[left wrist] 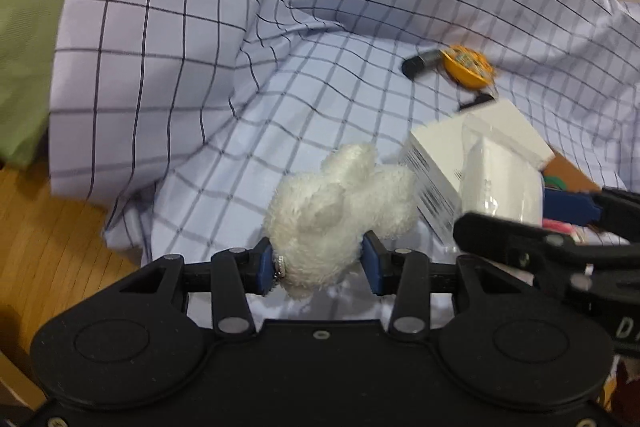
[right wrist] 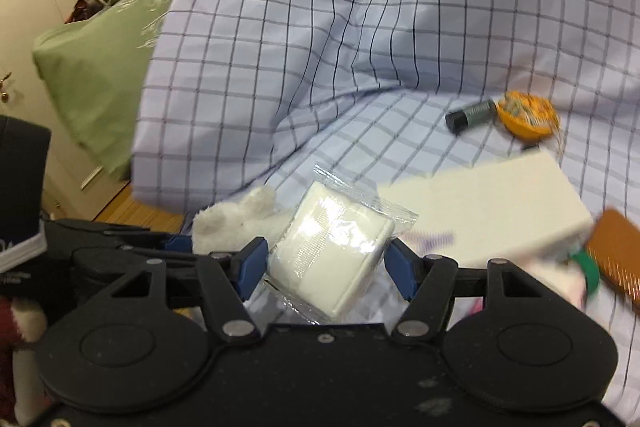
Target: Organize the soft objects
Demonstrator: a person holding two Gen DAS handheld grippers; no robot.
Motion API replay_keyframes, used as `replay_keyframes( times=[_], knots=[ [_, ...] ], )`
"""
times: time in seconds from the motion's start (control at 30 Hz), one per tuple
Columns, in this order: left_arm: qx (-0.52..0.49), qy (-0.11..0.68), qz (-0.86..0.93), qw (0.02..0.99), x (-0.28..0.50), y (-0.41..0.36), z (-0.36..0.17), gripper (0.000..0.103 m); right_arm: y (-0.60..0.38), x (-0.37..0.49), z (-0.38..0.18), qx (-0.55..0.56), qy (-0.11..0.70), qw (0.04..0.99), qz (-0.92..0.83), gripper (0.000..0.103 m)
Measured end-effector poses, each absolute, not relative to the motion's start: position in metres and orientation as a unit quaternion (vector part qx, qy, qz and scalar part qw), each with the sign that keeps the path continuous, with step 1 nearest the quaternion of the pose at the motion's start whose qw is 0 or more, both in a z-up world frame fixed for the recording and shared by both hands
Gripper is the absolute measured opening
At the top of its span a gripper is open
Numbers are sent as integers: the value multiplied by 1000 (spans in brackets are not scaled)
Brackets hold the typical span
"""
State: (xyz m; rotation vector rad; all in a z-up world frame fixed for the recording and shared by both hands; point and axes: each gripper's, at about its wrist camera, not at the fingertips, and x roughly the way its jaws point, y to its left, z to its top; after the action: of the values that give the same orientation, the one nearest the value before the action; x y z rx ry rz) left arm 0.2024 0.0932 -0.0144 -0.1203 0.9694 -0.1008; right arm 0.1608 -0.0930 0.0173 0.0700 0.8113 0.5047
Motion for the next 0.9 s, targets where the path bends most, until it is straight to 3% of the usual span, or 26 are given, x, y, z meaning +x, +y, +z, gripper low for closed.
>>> replay_keyframes(
  times=[0.43,0.9],
  knots=[
    [-26,499,-124,857,130,17,-18,44,-180,49,-28,51,465,875,129,64],
    [17,539,-147,829,106,-23,-41,45,-225,13,-53,65,504,861,23,65]
  ],
)
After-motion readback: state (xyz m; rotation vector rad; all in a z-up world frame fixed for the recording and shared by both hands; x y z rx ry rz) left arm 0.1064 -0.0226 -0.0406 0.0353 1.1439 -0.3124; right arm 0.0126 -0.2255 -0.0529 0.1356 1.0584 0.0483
